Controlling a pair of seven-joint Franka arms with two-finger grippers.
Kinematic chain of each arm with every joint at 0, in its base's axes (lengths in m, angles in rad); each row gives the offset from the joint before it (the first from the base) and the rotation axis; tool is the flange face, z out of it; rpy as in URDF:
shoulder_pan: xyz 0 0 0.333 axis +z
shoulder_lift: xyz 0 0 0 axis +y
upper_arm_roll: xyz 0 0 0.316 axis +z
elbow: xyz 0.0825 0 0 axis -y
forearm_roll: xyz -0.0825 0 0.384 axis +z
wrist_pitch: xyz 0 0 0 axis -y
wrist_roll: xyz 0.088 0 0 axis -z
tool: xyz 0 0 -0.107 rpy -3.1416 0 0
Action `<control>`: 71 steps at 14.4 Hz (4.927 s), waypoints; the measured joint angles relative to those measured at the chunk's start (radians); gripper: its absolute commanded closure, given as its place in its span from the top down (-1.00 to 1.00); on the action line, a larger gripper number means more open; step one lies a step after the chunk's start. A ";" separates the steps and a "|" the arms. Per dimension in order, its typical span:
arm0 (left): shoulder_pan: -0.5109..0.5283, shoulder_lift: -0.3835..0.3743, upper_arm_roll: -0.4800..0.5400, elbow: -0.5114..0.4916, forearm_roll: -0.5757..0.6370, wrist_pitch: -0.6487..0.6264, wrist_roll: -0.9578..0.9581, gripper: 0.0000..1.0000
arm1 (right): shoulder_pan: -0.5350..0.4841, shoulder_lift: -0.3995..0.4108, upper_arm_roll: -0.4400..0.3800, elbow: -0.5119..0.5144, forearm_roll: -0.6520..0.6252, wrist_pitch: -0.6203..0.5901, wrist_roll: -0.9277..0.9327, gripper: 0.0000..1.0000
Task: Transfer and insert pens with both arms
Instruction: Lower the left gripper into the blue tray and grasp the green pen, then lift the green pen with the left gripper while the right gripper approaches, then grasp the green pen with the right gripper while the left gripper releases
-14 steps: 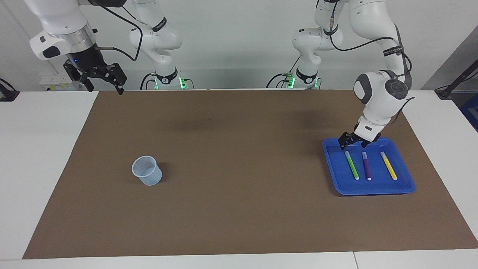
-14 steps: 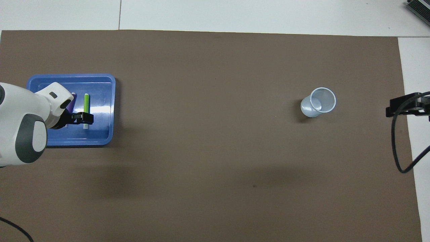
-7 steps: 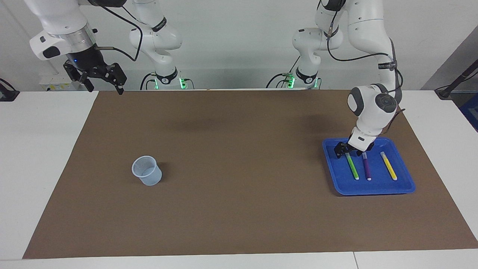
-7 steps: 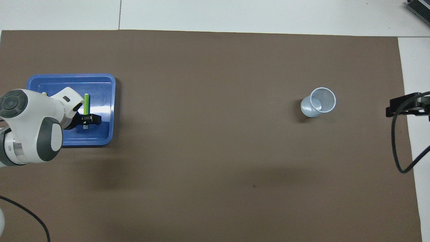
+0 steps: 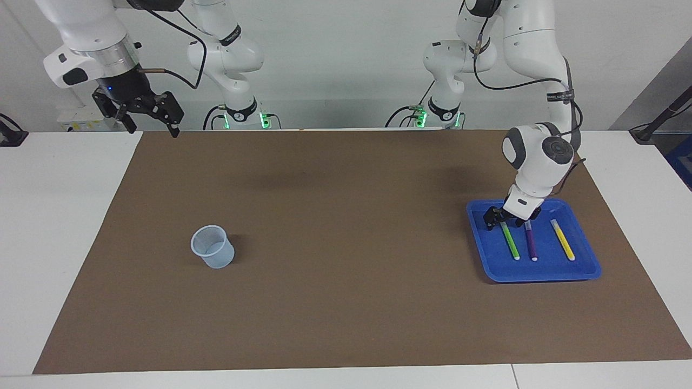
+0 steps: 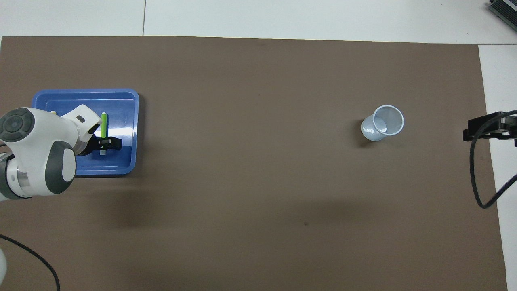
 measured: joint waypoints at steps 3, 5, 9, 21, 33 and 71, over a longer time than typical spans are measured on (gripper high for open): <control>0.000 -0.001 -0.002 0.000 0.000 0.000 0.001 0.34 | 0.000 -0.001 0.000 0.000 0.000 0.000 0.000 1.00; 0.000 -0.003 -0.002 0.000 0.000 0.000 0.001 0.09 | 0.000 -0.002 0.000 -0.001 0.000 0.000 0.000 1.00; 0.001 -0.011 0.008 0.001 0.005 -0.001 0.004 -0.42 | 0.000 -0.003 0.000 -0.002 0.000 0.000 0.000 1.00; -0.001 -0.015 -0.007 0.015 0.001 -0.039 0.007 -1.00 | 0.000 -0.003 -0.001 -0.004 0.000 0.000 0.000 1.00; -0.056 -0.134 -0.033 0.194 -0.141 -0.411 -0.130 -1.00 | -0.032 -0.005 -0.007 -0.066 0.173 0.137 0.000 1.00; -0.398 -0.130 -0.422 0.326 -0.438 -0.073 -1.046 -1.00 | 0.250 0.207 0.008 -0.235 0.708 0.580 0.006 0.98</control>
